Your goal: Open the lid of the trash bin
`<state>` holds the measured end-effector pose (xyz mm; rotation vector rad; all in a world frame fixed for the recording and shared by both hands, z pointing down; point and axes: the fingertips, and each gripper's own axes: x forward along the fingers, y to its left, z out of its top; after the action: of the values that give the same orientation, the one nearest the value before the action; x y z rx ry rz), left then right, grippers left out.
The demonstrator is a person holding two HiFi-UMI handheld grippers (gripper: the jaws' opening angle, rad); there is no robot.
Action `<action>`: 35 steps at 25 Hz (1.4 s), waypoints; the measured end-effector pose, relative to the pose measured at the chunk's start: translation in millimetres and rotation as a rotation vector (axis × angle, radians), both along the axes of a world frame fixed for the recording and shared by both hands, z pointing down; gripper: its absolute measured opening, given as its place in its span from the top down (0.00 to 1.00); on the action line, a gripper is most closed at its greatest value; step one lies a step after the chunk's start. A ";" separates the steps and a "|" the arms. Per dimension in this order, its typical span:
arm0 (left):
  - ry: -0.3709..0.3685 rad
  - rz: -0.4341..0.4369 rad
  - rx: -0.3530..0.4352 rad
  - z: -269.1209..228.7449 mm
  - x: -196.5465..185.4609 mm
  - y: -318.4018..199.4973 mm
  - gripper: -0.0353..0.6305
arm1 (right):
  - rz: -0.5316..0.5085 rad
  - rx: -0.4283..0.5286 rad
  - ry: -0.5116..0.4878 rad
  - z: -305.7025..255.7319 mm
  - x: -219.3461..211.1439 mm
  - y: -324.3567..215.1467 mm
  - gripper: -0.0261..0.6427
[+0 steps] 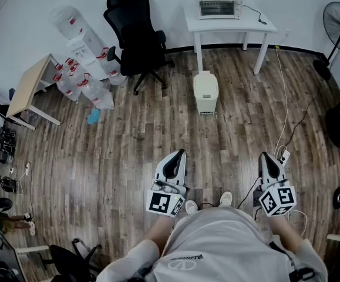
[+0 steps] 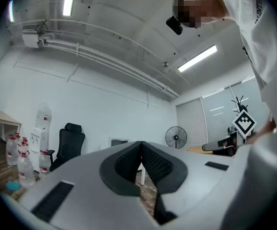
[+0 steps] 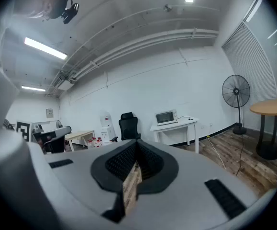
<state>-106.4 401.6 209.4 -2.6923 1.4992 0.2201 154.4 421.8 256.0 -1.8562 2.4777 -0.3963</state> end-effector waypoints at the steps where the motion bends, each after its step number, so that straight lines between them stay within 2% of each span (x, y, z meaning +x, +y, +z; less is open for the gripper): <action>1: 0.001 0.000 0.000 0.2 0.1 -0.4 0.94 | -0.001 0.000 0.003 0.1 -0.1 -0.5 0.94; 8: -0.002 0.005 -0.007 1.9 6.5 -7.0 0.94 | -0.009 -0.007 0.003 0.8 3.6 -7.4 0.94; 12: -0.001 0.001 -0.009 1.5 16.9 -13.5 0.94 | -0.022 -0.013 -0.039 2.7 12.3 -13.5 0.94; 26: -0.016 -0.053 -0.029 4.5 102.3 -48.1 0.94 | -0.088 0.013 -0.053 -0.2 86.7 -61.8 0.94; 31: -0.016 -0.064 -0.036 4.9 119.2 -55.5 0.94 | -0.124 0.011 -0.053 0.2 91.3 -77.6 0.94; 35: -0.021 -0.072 -0.040 7.4 114.4 -67.3 0.94 | -0.145 0.008 -0.051 1.4 82.2 -94.3 0.94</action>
<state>8.0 334.3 216.8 -2.6557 1.6078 0.1600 236.6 327.6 257.3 -1.6473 2.5833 -0.4316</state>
